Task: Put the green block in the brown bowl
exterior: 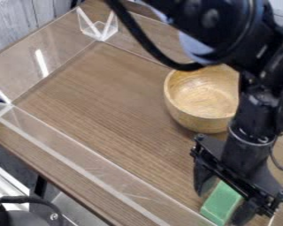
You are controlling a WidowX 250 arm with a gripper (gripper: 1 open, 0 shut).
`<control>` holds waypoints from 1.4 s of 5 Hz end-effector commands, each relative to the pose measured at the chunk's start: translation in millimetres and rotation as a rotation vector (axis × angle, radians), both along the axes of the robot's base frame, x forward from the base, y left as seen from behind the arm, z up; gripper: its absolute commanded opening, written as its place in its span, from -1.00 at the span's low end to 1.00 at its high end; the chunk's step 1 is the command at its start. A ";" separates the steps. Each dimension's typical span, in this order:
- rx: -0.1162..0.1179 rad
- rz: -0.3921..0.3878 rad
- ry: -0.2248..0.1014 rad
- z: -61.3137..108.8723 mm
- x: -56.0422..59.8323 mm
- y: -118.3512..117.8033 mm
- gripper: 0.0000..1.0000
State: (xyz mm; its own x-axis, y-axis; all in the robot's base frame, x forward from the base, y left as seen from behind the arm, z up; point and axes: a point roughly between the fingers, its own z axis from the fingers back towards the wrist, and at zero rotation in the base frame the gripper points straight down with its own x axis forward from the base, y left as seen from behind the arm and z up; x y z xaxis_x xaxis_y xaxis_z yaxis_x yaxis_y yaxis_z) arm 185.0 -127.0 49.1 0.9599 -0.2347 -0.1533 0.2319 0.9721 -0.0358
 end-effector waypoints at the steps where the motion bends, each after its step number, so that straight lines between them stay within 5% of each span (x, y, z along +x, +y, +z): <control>1: -0.032 0.005 -0.039 5.3 11.7 -4.8 1.00; 7: -0.055 0.028 -0.020 -12.2 17.8 2.7 1.00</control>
State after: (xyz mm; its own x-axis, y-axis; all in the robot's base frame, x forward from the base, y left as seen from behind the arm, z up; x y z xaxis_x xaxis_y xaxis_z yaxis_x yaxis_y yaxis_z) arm 196.5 -123.0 29.7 0.9636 -0.2173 -0.1557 0.2082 0.9754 -0.0729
